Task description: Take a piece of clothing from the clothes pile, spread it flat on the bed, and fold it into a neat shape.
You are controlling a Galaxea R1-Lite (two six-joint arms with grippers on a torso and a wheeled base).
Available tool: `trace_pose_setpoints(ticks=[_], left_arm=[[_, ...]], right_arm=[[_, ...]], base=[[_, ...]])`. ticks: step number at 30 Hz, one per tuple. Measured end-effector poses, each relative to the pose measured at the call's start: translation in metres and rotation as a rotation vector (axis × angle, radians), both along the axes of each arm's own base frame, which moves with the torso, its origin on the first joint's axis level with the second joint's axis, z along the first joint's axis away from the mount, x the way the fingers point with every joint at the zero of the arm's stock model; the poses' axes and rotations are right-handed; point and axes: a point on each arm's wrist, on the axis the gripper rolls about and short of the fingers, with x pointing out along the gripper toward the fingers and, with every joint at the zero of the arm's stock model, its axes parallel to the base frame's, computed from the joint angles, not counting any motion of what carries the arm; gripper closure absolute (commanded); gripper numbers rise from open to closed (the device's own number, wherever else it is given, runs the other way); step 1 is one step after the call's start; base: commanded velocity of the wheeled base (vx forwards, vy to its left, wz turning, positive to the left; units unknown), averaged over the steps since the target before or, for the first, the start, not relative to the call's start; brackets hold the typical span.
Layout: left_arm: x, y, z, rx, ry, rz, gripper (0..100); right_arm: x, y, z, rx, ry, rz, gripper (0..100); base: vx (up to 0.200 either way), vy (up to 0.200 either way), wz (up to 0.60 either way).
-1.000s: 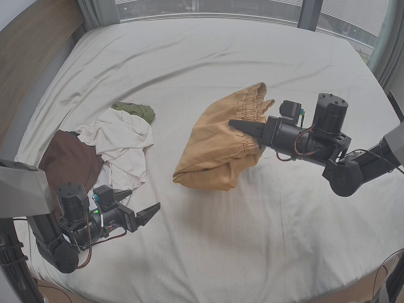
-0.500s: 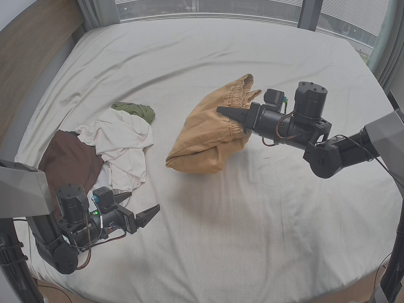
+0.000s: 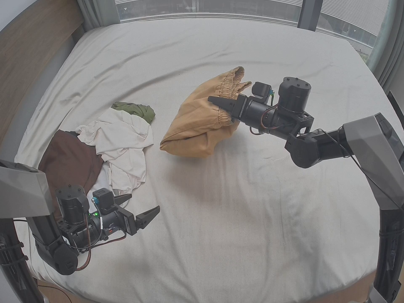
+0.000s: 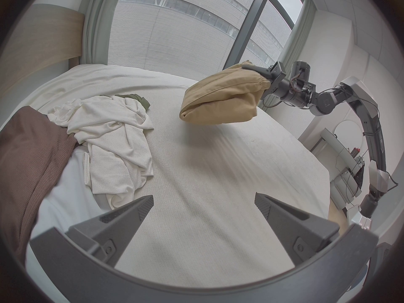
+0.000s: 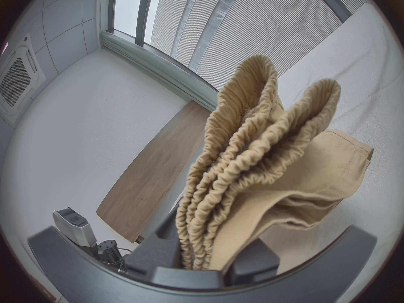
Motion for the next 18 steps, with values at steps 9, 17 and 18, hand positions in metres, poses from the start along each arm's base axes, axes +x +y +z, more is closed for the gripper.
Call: trace_pose_setpoints(ticks=[9,17,18], left_arm=[[-0.001,0.0,-0.001,0.001,0.006,-0.001,0],[-0.002,0.001,0.0,0.001,0.006,-0.001,0],[-0.002,0.001,0.0,0.001,0.005,-0.001,0]], right_arm=[[0.03,-0.019,-0.034,-0.017,0.037,-0.08,100],[0.046,-0.042,-0.058,-0.04,0.09,-0.133,100],[0.047,-0.043,-0.061,-0.043,0.098,-0.135,100]], base=[[0.0,0.0,0.0],[0.0,0.0,0.0],[0.0,0.0,0.0]])
